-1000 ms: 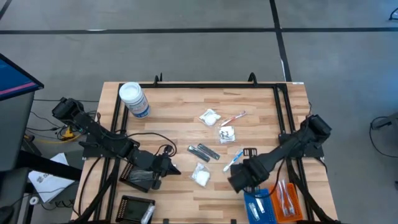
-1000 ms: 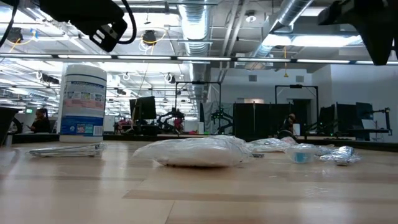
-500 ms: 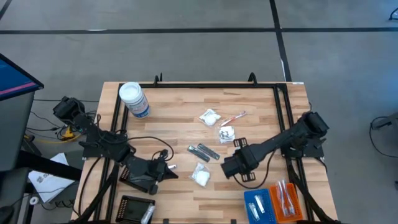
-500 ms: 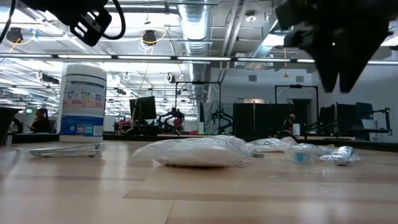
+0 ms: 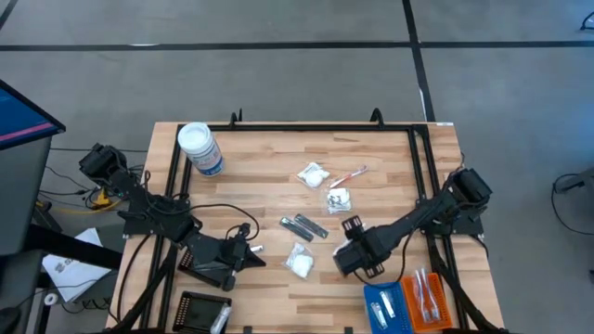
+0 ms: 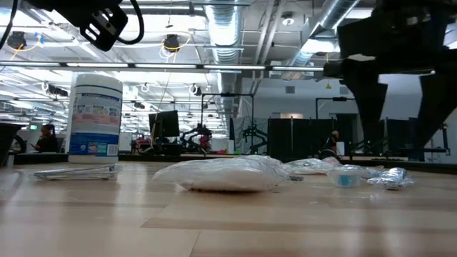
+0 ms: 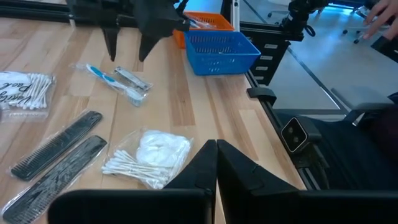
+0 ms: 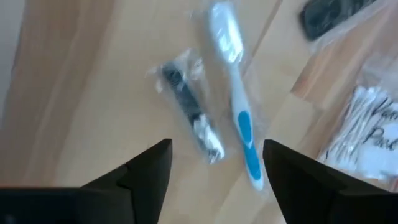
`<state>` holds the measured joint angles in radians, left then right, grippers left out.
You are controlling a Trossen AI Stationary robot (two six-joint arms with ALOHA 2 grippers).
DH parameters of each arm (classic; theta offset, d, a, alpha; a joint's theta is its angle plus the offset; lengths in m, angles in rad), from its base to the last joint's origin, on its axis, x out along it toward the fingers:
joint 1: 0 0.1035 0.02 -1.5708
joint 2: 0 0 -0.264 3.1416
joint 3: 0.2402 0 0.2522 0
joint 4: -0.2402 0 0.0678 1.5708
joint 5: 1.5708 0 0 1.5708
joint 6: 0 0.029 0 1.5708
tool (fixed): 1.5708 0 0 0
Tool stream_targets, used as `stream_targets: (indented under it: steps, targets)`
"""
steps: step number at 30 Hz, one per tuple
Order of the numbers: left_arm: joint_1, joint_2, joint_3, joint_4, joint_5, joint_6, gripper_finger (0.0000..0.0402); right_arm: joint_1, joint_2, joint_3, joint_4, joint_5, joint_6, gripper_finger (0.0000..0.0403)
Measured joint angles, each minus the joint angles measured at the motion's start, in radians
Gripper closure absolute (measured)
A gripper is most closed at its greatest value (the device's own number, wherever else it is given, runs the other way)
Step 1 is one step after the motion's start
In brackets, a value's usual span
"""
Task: Pick & Place Travel size toiletries
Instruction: Put the nail cutter into the blue bin
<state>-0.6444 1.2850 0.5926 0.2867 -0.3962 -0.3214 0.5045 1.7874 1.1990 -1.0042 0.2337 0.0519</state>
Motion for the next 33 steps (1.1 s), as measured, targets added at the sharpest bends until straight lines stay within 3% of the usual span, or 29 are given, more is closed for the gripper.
stream_targets:
  steps: [28,33]
  targets:
    - [0.0,0.0,0.0,0.008,0.0,0.002,0.0401,-0.044,0.0,-0.179,0.251,-0.031,0.018,0.02]
    - [0.0,0.0,0.0,0.008,0.0,0.002,0.0401,-0.07,-0.006,-0.218,0.275,-0.077,0.036,0.022]
